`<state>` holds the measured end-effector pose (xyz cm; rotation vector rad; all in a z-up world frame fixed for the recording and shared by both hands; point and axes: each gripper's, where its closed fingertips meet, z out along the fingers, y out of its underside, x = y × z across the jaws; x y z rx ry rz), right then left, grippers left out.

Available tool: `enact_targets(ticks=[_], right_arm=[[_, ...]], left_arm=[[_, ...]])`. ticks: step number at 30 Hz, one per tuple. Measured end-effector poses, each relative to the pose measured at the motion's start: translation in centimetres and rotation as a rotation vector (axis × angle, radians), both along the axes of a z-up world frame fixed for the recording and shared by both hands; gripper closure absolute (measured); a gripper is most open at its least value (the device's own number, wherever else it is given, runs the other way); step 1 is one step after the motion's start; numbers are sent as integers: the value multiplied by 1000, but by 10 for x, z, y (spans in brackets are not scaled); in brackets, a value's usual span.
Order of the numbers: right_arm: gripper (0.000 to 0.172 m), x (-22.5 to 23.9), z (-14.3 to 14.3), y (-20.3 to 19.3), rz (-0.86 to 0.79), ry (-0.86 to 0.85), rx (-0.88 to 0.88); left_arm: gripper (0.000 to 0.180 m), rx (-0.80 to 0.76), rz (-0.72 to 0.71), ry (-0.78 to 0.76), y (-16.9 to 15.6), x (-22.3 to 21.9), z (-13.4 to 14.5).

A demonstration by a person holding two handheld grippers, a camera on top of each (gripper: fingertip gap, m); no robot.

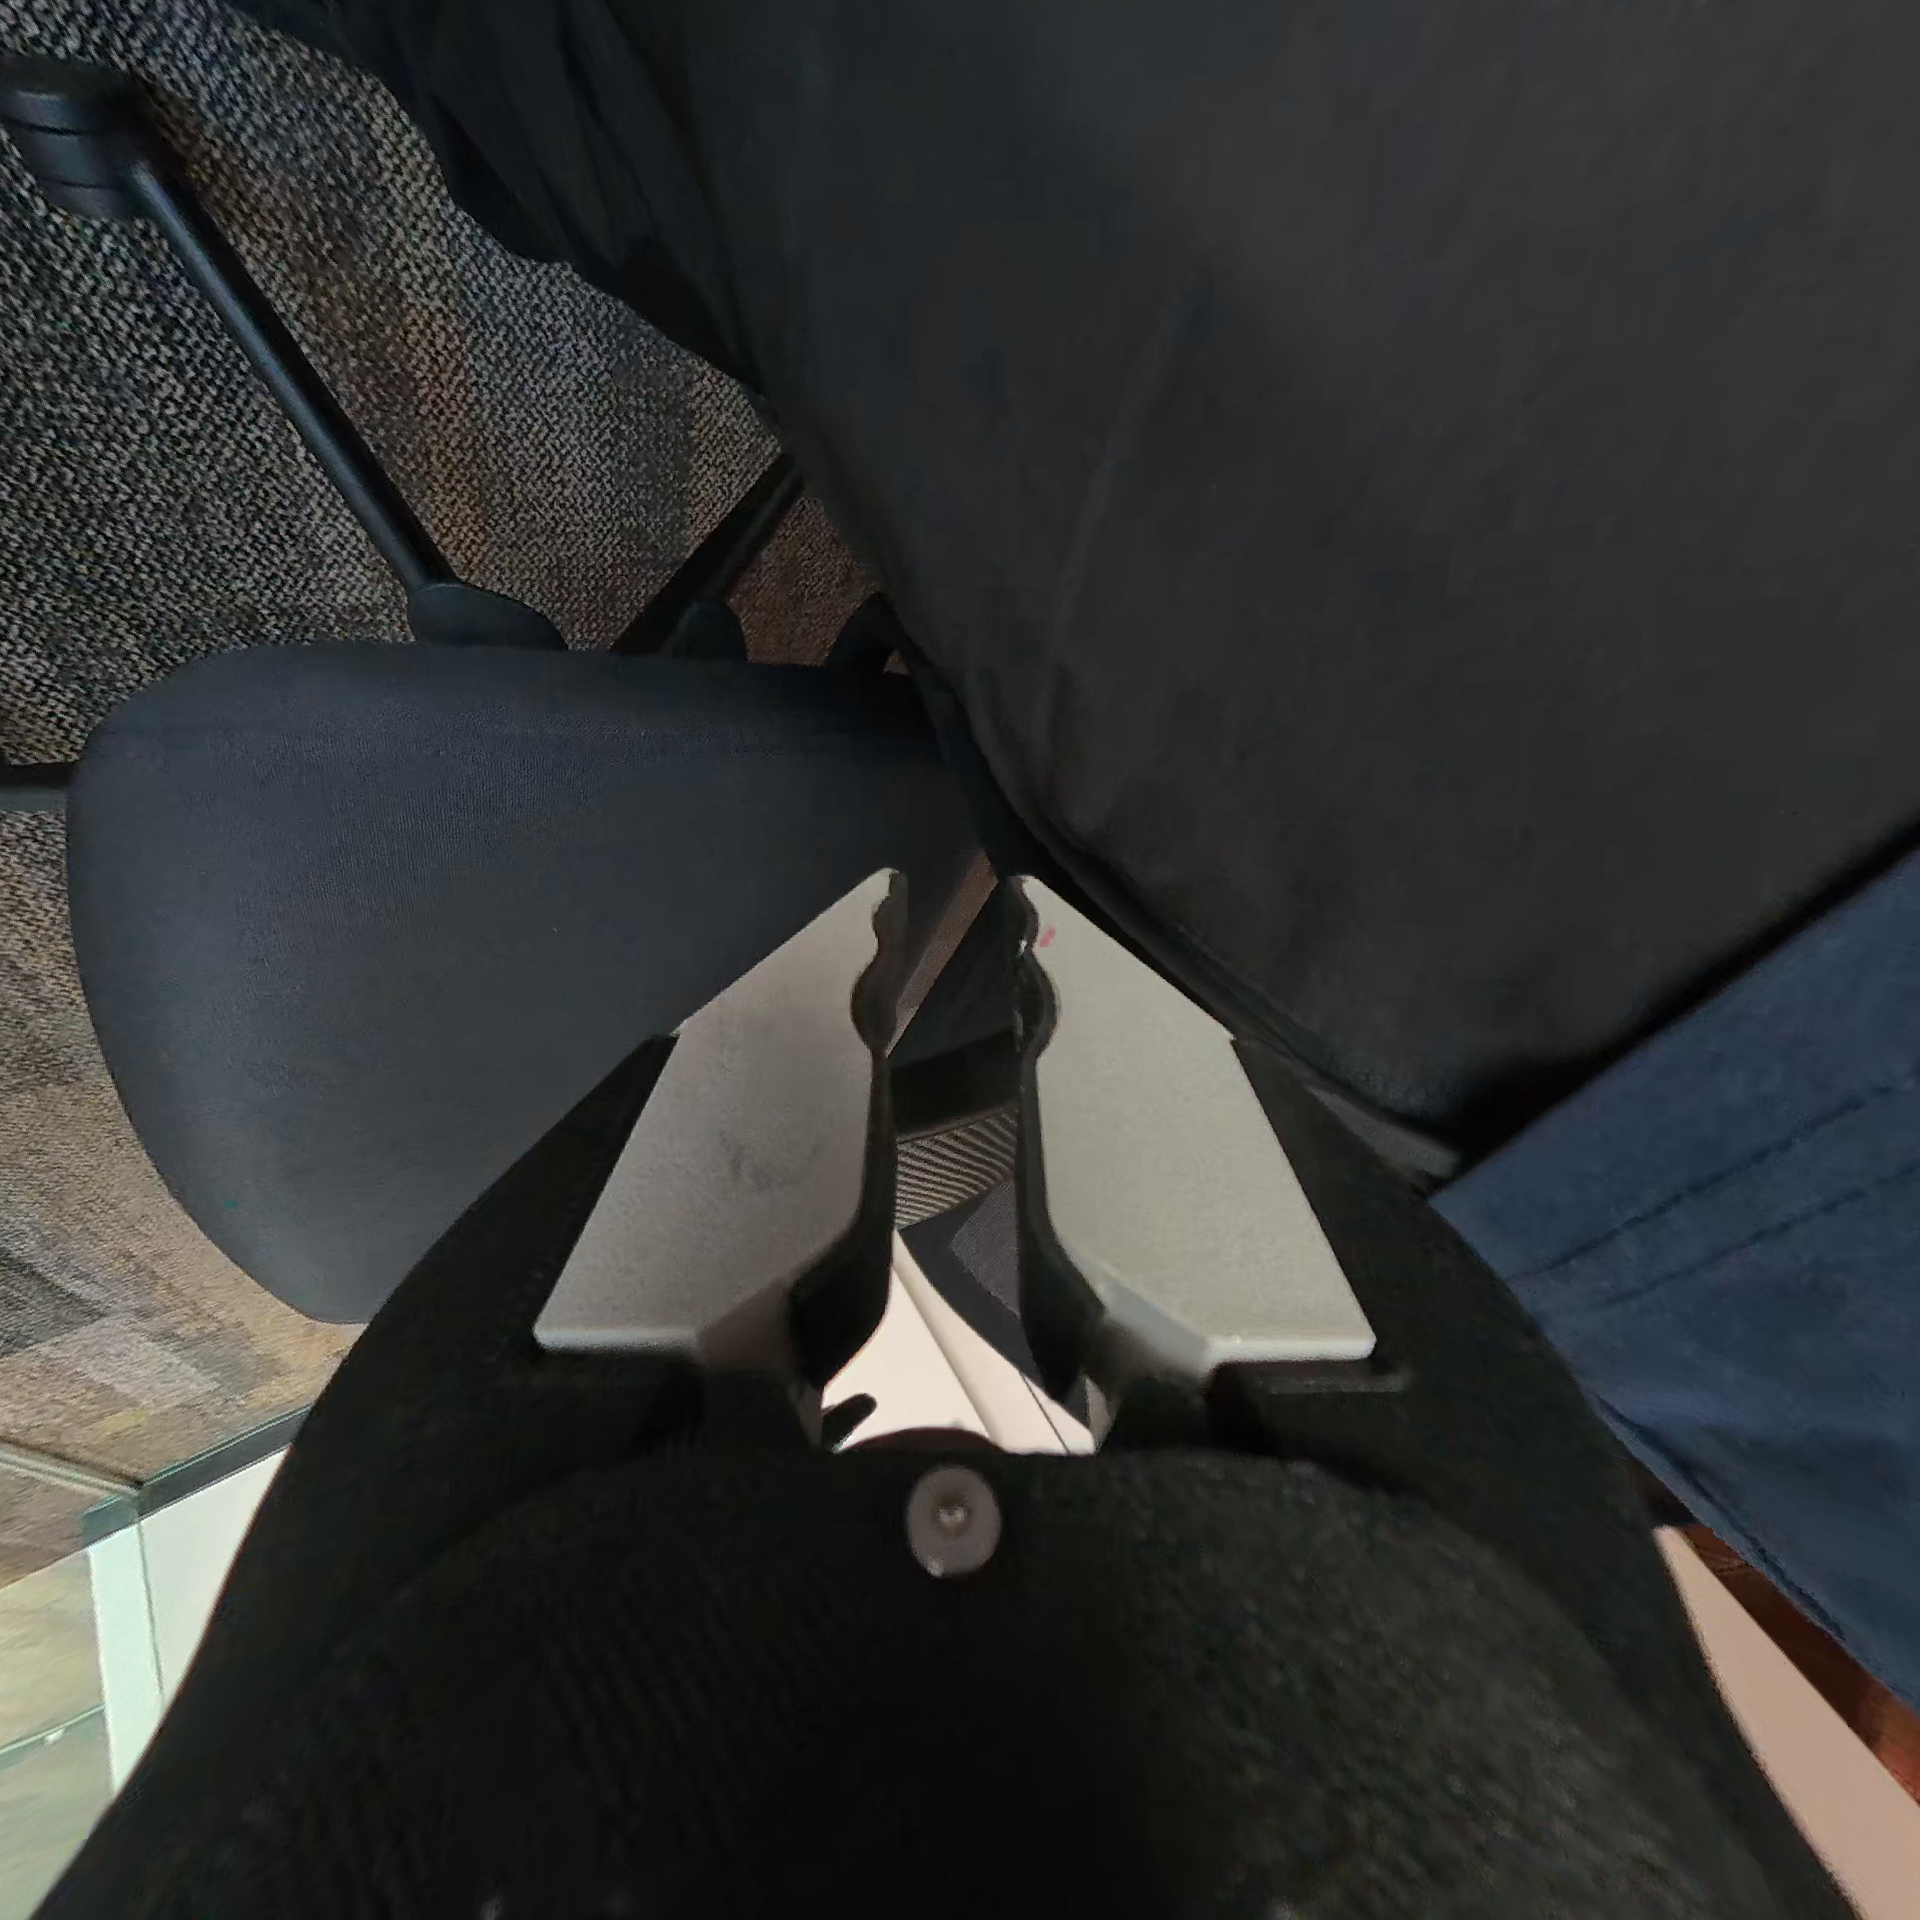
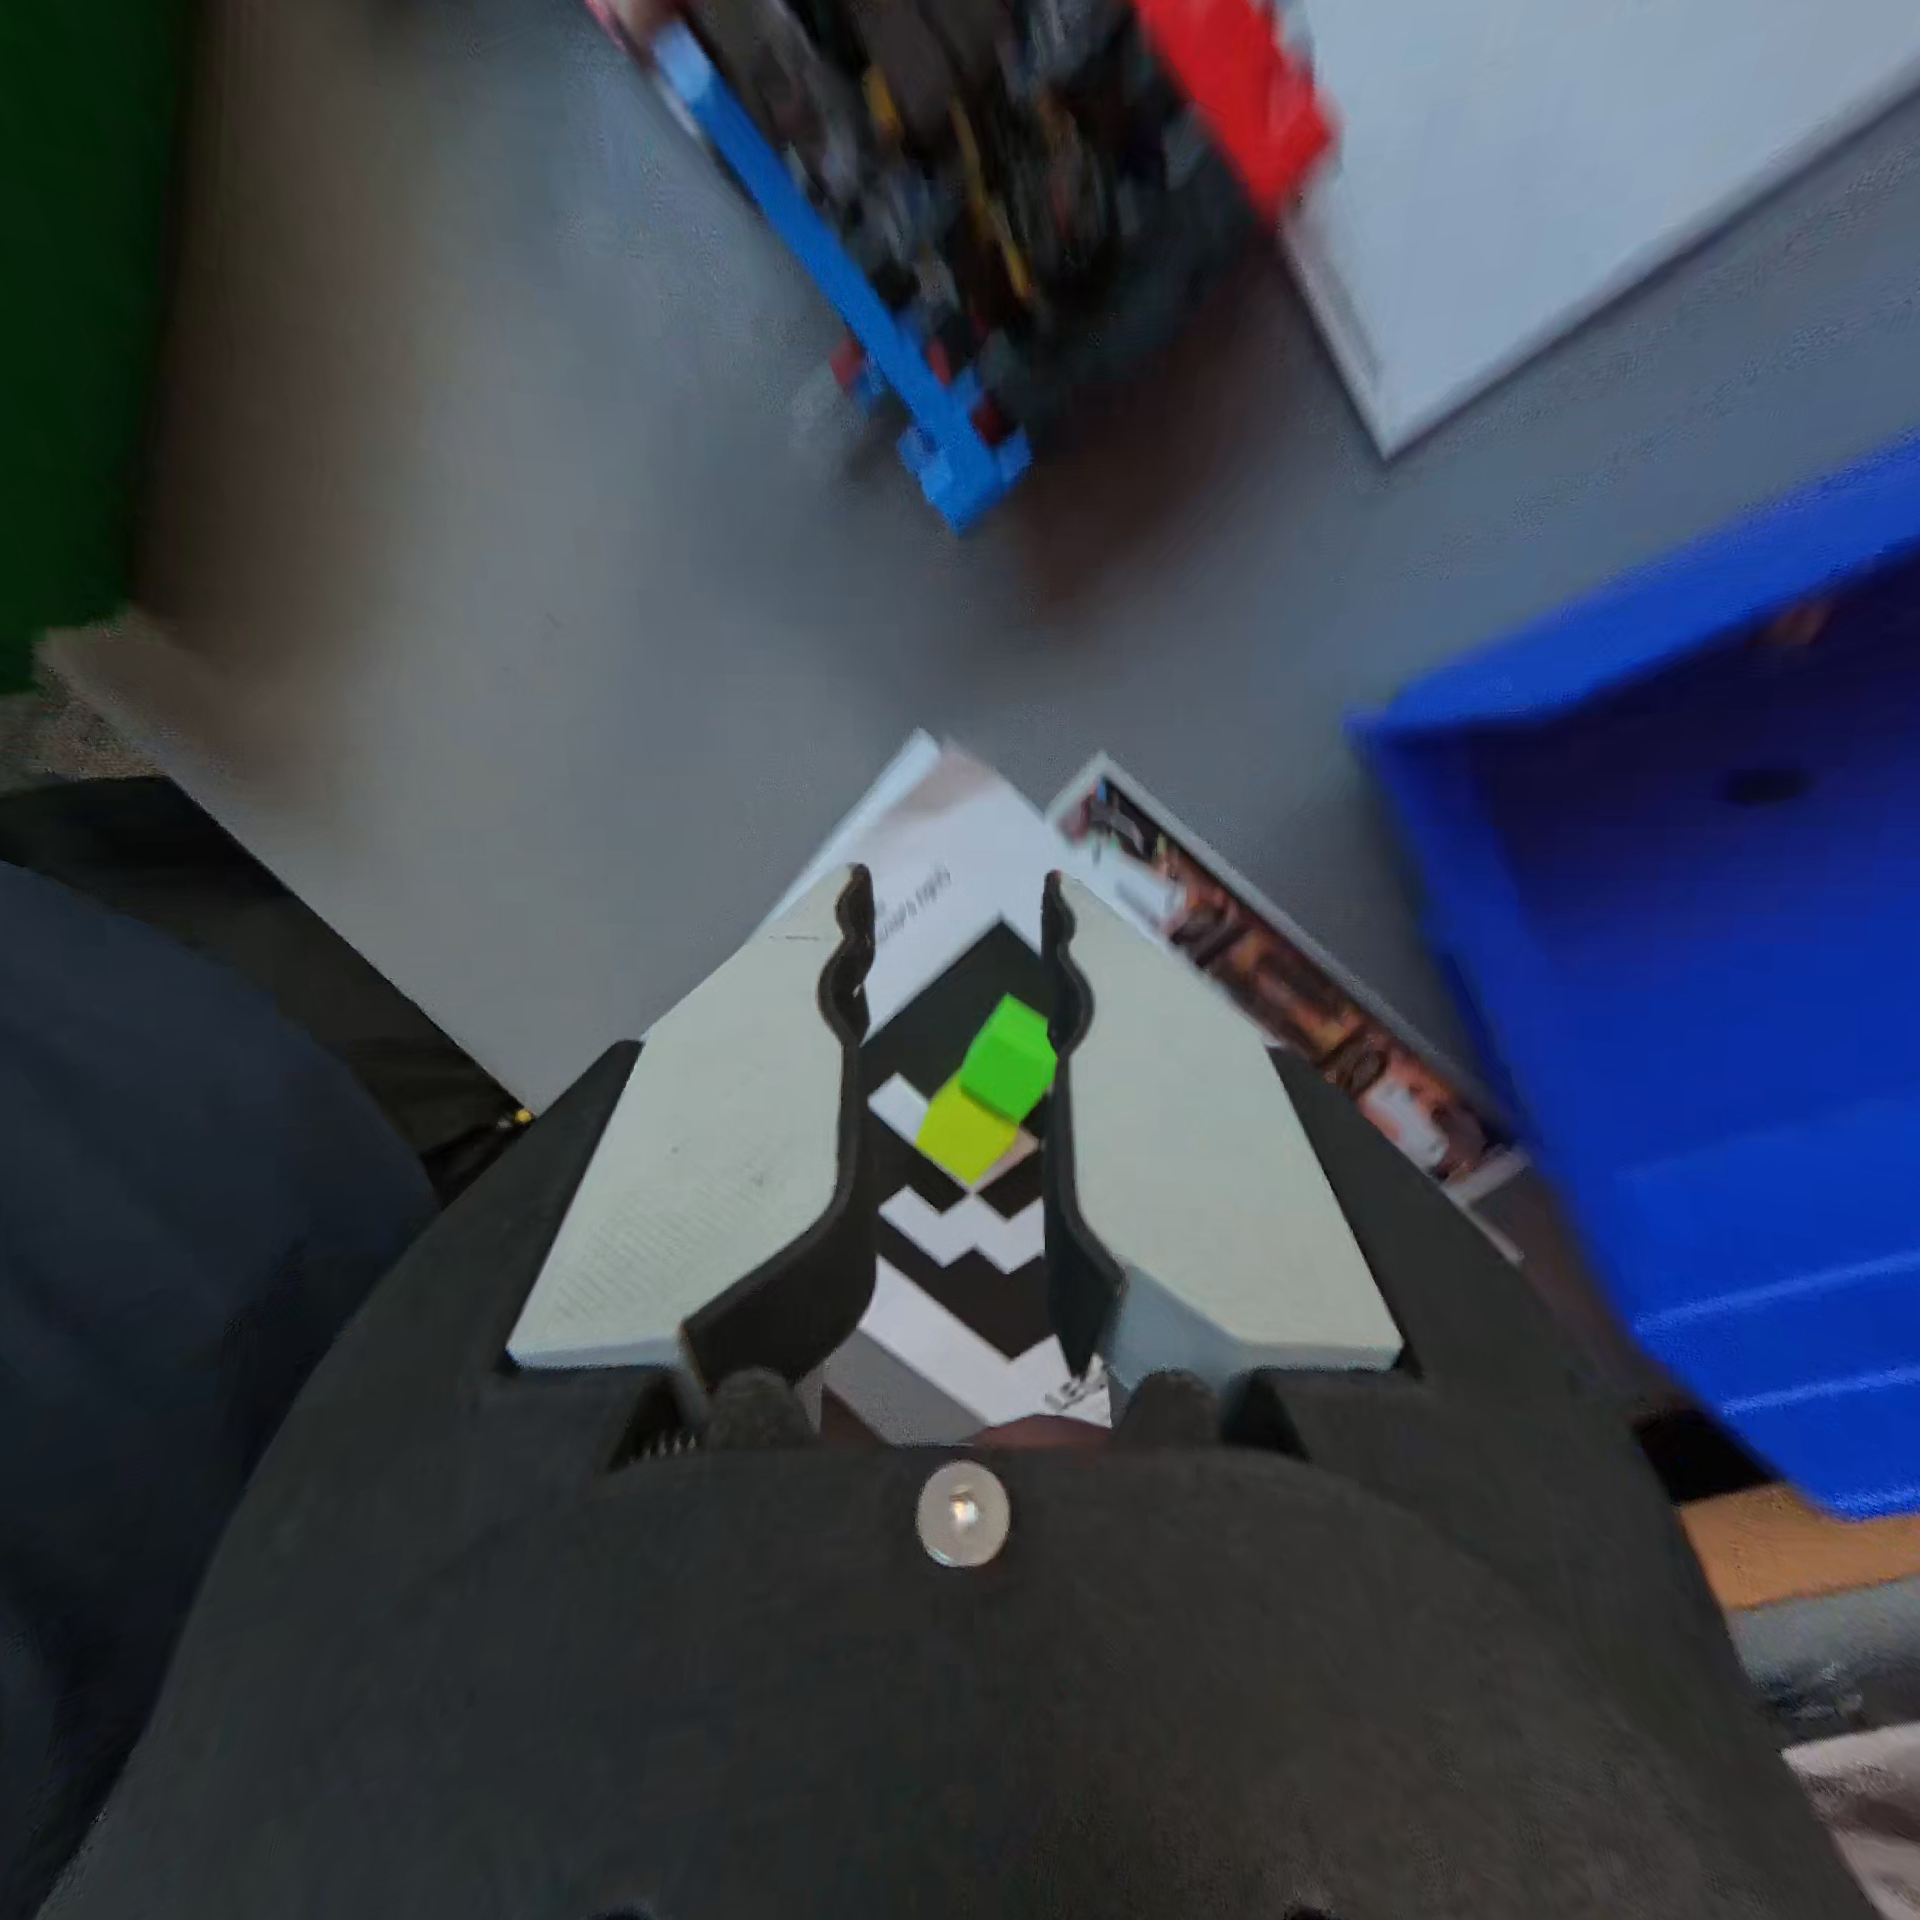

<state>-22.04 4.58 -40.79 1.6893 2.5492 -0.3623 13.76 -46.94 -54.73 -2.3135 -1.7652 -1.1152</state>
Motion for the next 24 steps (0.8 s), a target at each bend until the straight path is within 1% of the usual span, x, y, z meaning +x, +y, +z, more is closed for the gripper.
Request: enact_targets(ticks=[2, 4, 6, 8, 12, 16, 18, 22, 24], right_arm=[[139, 41, -29, 24, -96, -72, 20], [137, 70, -50, 36, -178, -122, 17], [136, 85, -63, 42, -219, -127, 32], [134, 90, -71, 43, -232, -114, 42], [135, 93, -82, 45, -215, -107, 72], [140, 91, -91, 43, -229, -117, 55], [146, 91, -93, 41, -222, -122, 52], [146, 86, -90, 36, -213, -130, 37], [146, 74, -80, 30, -200, -101, 20]], left_arm=[[164, 1, -15, -4, 1, -1, 0], [164, 0, -39, -6, 1, -3, 1], [164, -2, -65, -4, 1, -8, 2], [163, -4, -78, 4, 1, -14, 3], [163, -5, -94, 26, 3, -27, 6], [164, -6, -107, 39, 6, -30, 8], [164, -5, -104, 37, 7, -28, 8], [164, -5, -85, 21, 6, -19, 7], [164, -7, -81, 9, 5, -13, 6]])
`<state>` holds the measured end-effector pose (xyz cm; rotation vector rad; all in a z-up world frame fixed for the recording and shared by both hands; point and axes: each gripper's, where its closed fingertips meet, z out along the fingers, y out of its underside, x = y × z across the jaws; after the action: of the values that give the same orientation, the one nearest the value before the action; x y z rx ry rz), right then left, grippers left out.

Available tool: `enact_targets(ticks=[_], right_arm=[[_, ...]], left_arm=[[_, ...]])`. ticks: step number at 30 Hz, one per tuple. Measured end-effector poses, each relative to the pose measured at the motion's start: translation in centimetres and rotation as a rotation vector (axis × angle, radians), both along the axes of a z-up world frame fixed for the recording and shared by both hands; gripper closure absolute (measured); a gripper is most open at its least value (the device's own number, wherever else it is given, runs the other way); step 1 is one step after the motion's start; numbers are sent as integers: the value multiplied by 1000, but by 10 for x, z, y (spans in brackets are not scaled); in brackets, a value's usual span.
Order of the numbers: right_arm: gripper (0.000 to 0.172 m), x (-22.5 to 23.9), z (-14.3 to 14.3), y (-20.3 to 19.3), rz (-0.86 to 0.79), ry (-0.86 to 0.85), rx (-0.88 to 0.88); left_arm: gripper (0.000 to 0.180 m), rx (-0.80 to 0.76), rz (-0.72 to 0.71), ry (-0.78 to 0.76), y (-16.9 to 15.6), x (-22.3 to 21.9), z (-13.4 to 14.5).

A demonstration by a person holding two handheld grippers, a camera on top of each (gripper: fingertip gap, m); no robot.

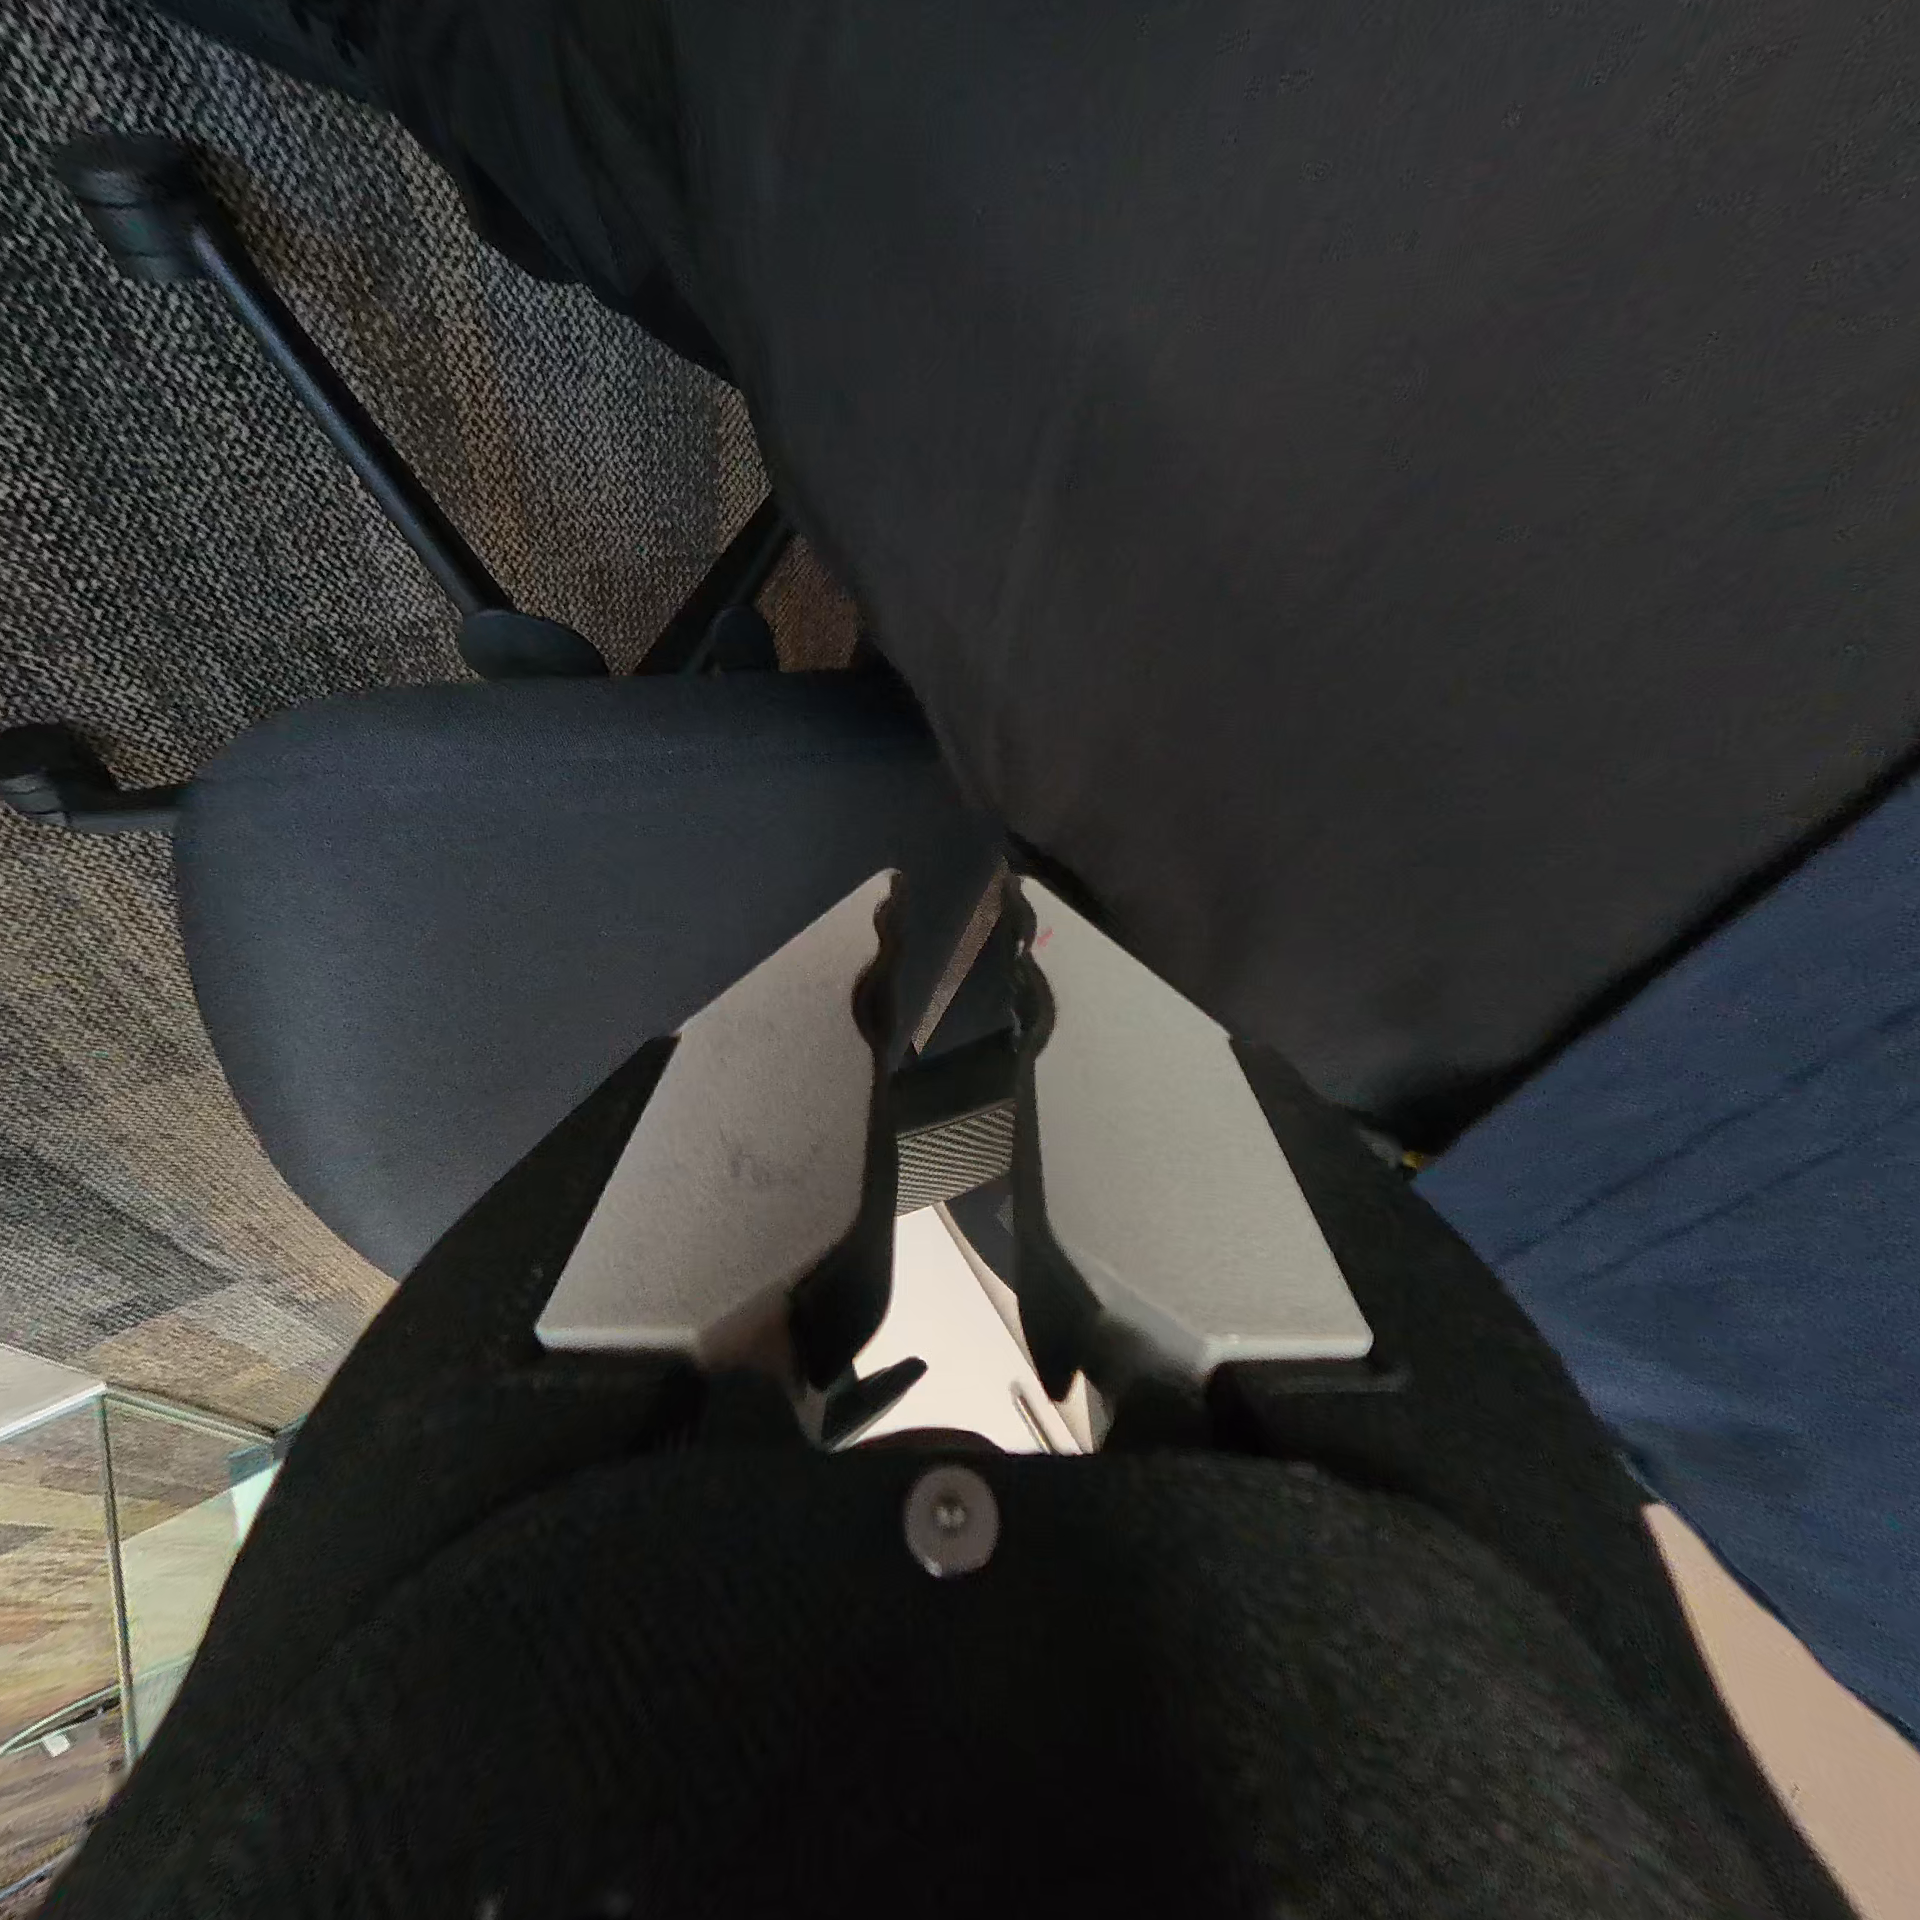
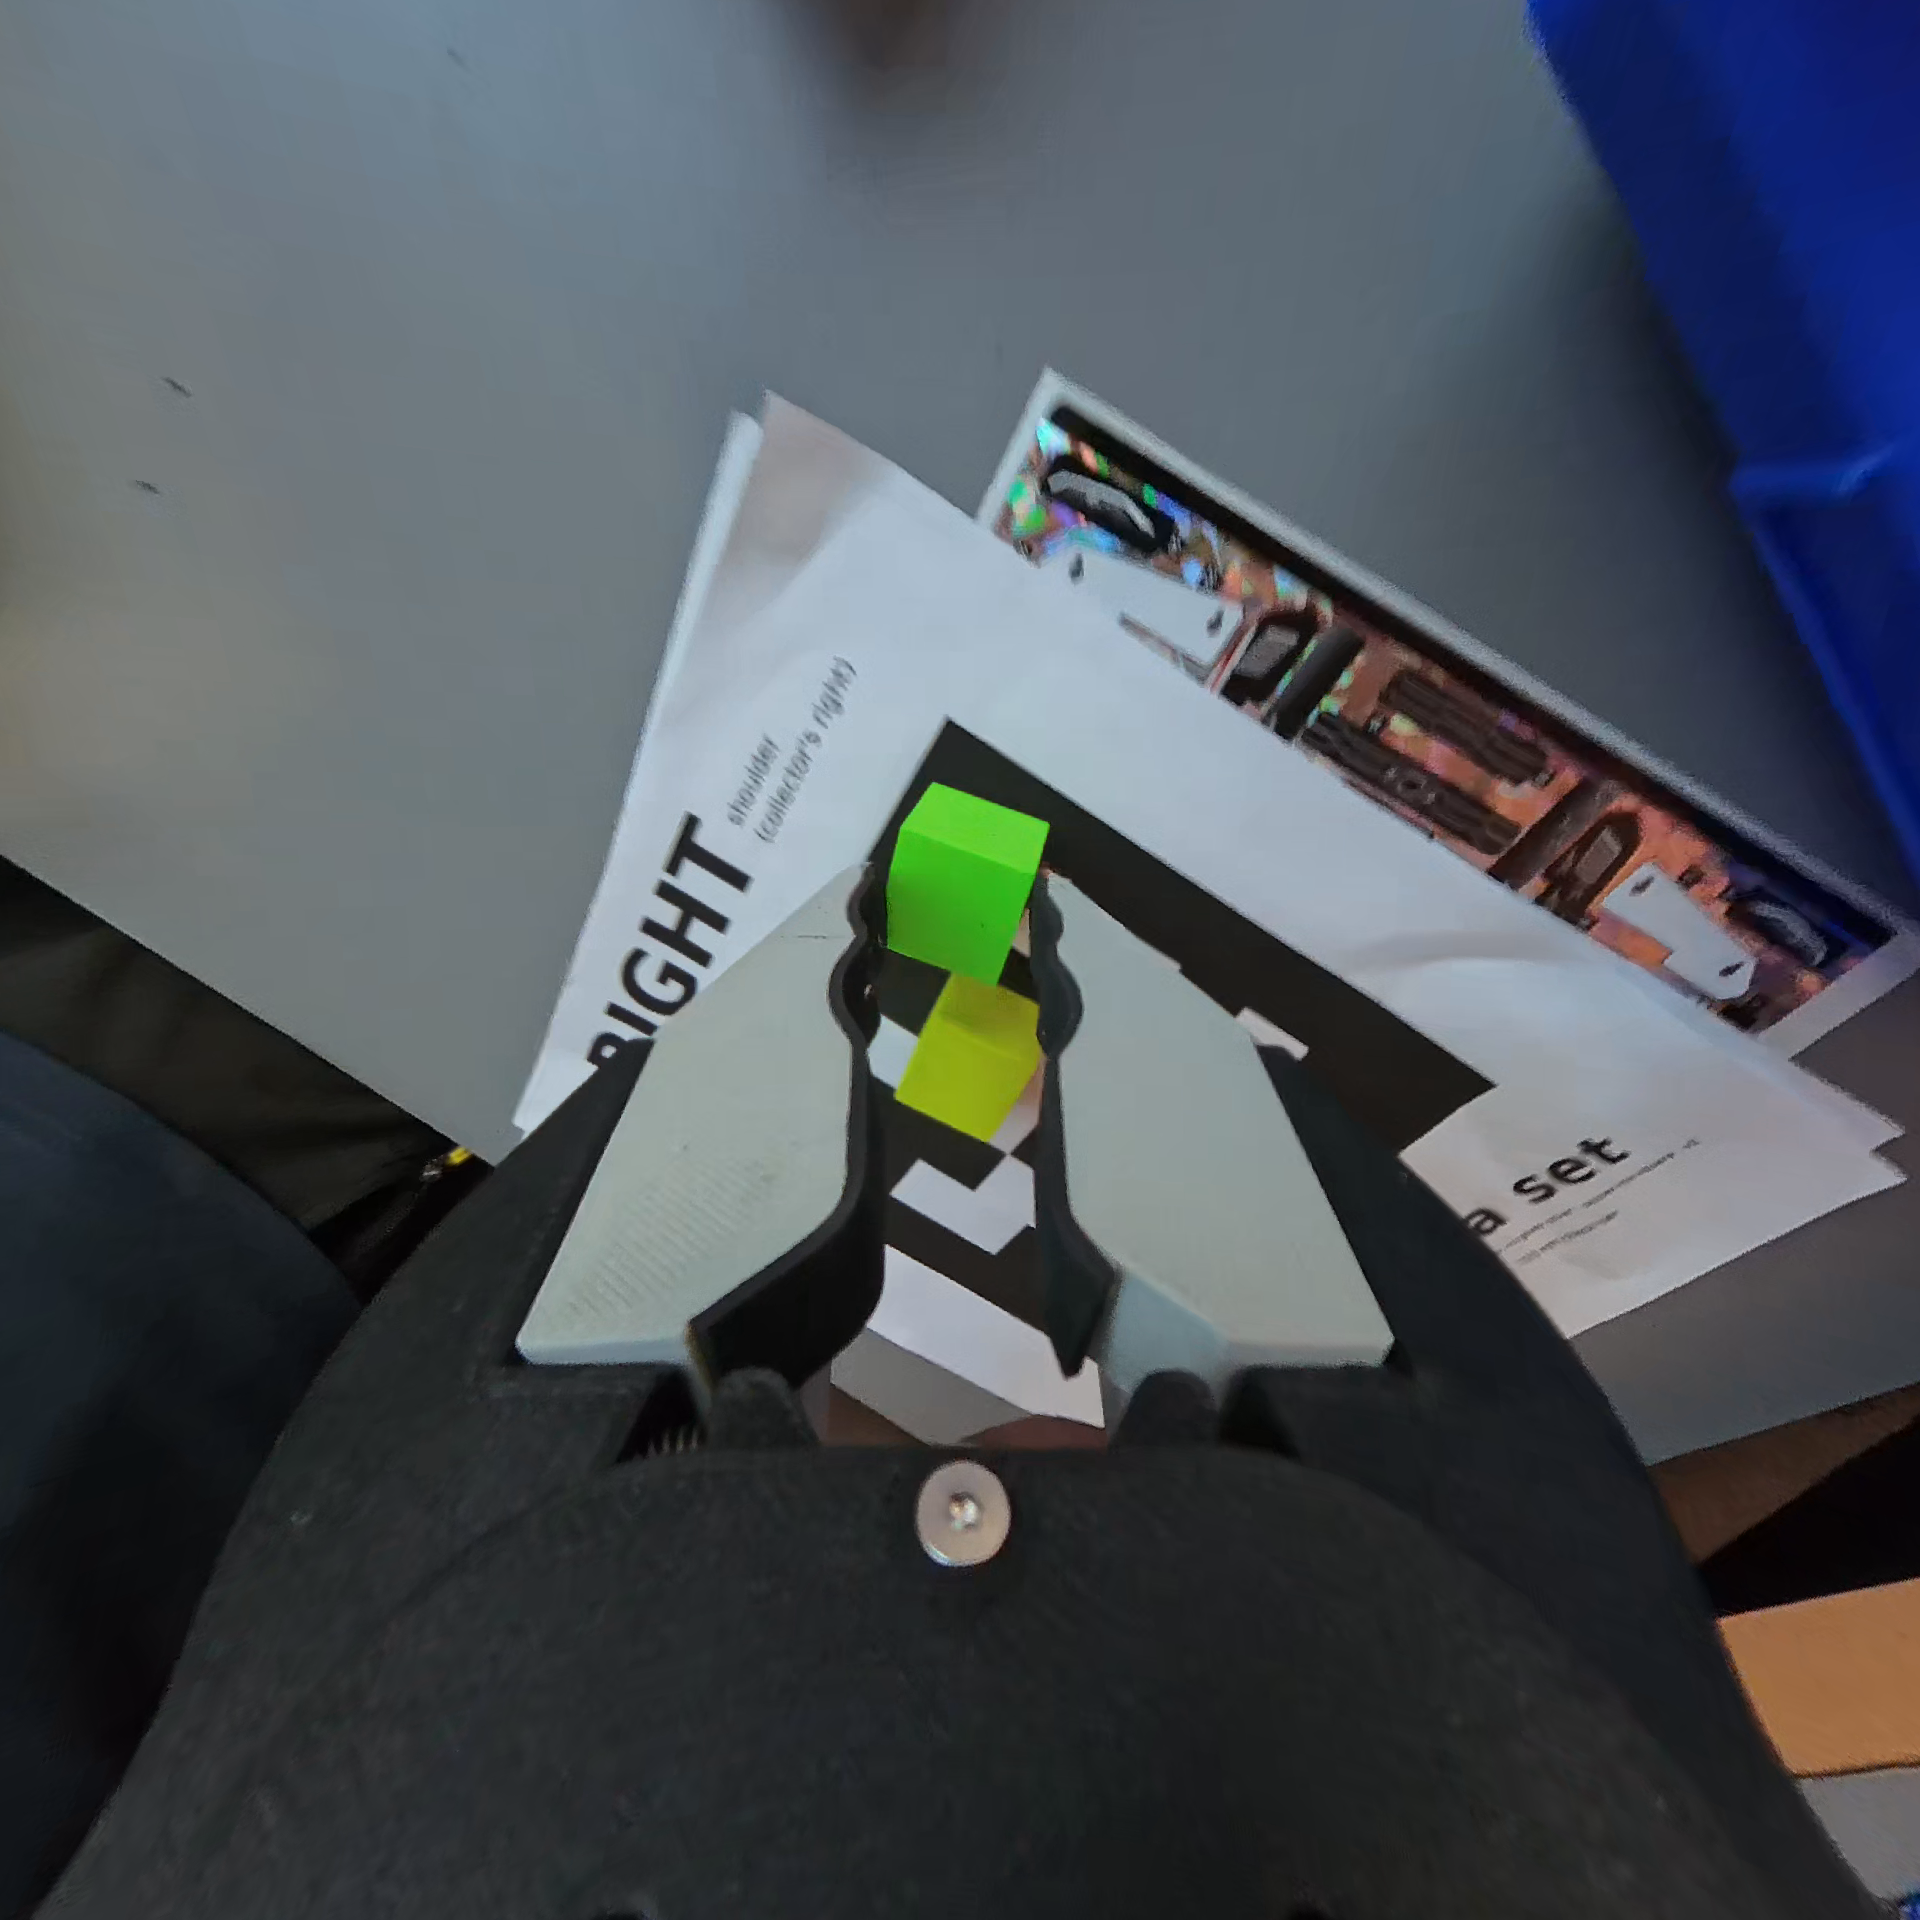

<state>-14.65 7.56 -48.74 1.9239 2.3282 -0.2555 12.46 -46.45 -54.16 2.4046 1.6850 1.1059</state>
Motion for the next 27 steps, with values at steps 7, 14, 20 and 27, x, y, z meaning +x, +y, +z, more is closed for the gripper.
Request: enact_targets(ticks=[7, 14, 20, 27], right_arm=[[146, -92, 85, -52, 176, 167, -68], [146, -183, 155, -113, 443, 251, -22], [147, -217, 156, -142, 550, 204, 20], [147, -219, 142, -148, 615, 104, 63]], left_arm=[[165, 2, 35, -6, -2, 8, -4], [165, 19, 68, 10, 4, 6, -8], [165, 24, 100, 13, 5, 9, -10], [165, 17, 126, -1, 0, 18, -9]])
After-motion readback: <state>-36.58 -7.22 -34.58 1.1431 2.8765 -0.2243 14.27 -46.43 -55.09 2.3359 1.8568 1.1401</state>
